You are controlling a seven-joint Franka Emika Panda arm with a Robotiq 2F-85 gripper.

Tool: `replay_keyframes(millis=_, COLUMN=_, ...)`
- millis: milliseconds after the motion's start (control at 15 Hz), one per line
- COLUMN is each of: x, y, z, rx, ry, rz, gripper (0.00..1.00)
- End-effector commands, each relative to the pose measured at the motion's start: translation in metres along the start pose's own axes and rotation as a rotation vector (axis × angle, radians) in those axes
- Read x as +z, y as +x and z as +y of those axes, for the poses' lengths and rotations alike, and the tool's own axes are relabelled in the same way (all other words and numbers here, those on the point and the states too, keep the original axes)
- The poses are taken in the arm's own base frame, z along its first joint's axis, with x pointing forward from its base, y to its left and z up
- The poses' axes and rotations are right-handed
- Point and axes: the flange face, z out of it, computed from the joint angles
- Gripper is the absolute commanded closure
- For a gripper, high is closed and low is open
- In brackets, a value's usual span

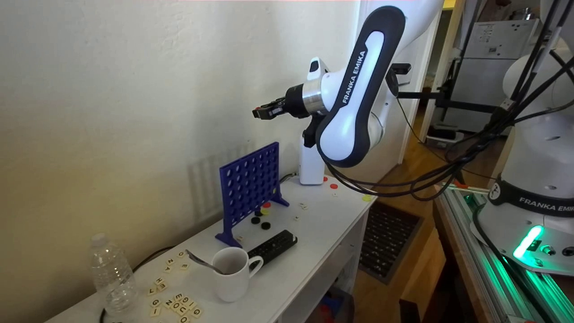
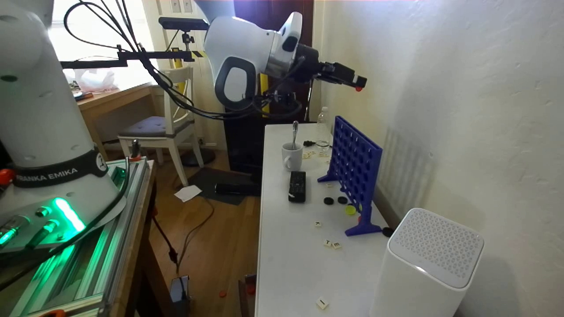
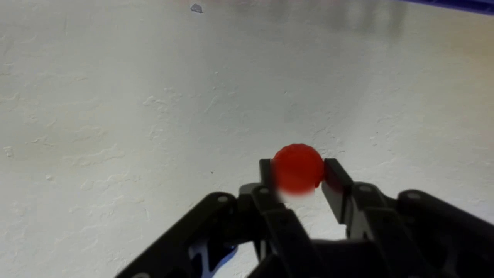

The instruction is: Put one orange chip inside the blue gameboard.

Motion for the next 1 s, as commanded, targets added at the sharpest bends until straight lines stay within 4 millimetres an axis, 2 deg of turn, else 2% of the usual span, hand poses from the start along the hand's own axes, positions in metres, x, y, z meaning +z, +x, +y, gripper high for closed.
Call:
replay_keyframes(millis=0, x=0.009, y=-0.009, z=-0.003, rx=0.036, ry=0.008, rz=0.020, gripper=0.89)
replay_keyframes(millis=400, x=0.016, y=-0.039, z=-0.004, rx=0.086, ry=0.003, rz=-0.020, gripper=0.89)
replay_keyframes(millis=667, x=0.020, y=-0.033, z=-0.001, rx=0.108, ry=-0.024, rz=0.016, gripper=0.89)
replay_keyframes(millis=733, x=0.017, y=-0.030, z=0.001, rx=0.098, ry=-0.030, rz=-0.016, gripper=0.64)
replay_keyframes(millis=933, x=0.018, y=-0.029, z=0.000, rx=0.102, ry=-0.033, rz=-0.006, gripper=0.64)
